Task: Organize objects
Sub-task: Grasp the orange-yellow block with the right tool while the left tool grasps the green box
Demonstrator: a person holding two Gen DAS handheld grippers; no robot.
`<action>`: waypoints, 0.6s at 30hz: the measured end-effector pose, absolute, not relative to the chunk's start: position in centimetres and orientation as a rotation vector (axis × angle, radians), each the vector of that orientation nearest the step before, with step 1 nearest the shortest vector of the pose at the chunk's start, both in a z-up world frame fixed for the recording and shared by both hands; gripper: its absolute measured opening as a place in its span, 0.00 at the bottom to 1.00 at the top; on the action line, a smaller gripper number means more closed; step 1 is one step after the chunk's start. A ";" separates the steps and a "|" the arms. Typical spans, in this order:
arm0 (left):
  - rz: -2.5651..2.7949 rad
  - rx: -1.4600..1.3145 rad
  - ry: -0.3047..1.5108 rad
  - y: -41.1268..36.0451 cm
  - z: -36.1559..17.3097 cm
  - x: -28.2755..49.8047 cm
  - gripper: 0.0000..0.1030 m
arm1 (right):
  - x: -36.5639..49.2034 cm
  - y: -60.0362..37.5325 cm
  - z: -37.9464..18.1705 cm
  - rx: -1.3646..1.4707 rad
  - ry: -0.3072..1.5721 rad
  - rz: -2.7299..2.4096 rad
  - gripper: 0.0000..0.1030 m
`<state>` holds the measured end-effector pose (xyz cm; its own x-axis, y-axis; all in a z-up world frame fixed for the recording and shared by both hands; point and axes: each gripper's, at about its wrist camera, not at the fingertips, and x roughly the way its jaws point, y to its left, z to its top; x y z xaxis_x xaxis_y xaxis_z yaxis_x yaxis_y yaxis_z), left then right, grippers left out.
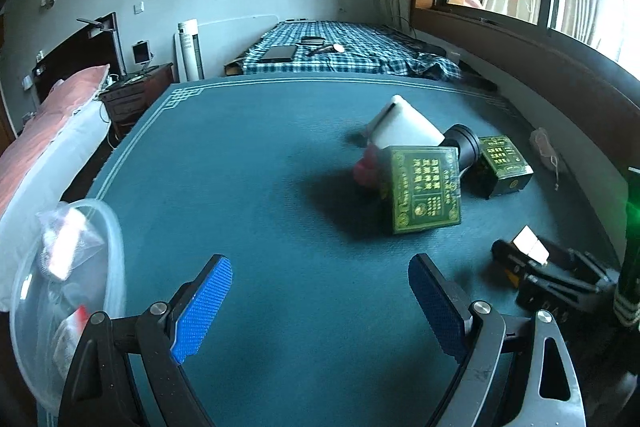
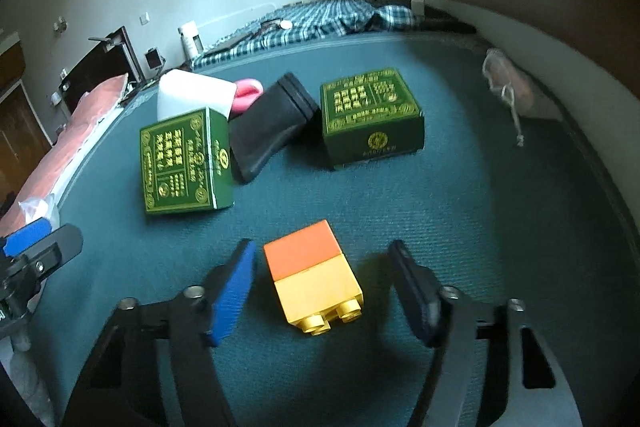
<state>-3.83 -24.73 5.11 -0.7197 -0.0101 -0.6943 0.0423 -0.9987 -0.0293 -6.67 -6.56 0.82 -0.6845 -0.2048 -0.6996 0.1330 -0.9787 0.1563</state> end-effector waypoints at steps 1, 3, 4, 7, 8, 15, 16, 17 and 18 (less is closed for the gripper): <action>-2.890 1.167 0.070 -24.5 5.1 -4.1 0.90 | -6.6 -6.6 0.8 1.145 -0.131 -2.726 0.63; -2.898 1.167 0.070 -23.9 5.3 -4.7 0.90 | -6.6 -6.8 0.8 1.151 -0.108 -2.730 0.55; -2.904 1.164 0.071 -23.7 5.4 -5.0 0.90 | -6.6 -6.9 0.7 1.153 -0.101 -2.737 0.53; -2.918 1.157 0.070 -22.8 5.5 -5.9 0.90 | -6.5 -6.8 0.7 1.155 -0.101 -2.745 0.48; -2.925 1.160 0.076 -22.5 5.5 -6.3 0.90 | -6.5 -6.8 0.6 1.156 -0.102 -2.747 0.47; -2.939 1.196 0.086 -20.7 5.1 -8.0 0.90 | -6.6 -6.7 0.6 1.163 -0.094 -2.753 0.43; -2.941 1.200 0.085 -20.5 5.0 -8.2 0.90 | -6.7 -6.7 0.6 1.164 -0.090 -2.754 0.43; -2.942 1.204 0.080 -20.2 4.9 -8.5 0.90 | -6.7 -6.7 0.6 1.164 -0.086 -2.754 0.43; -2.942 1.205 0.079 -20.1 4.9 -8.7 0.90 | -6.7 -6.7 0.5 1.165 -0.085 -2.754 0.43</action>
<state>-8.69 -20.07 4.86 -0.7121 0.0545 -0.7000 -0.0169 -0.9980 -0.0604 -6.72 -6.67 0.55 -0.6874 -0.1596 -0.7086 0.1157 -0.9872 0.1102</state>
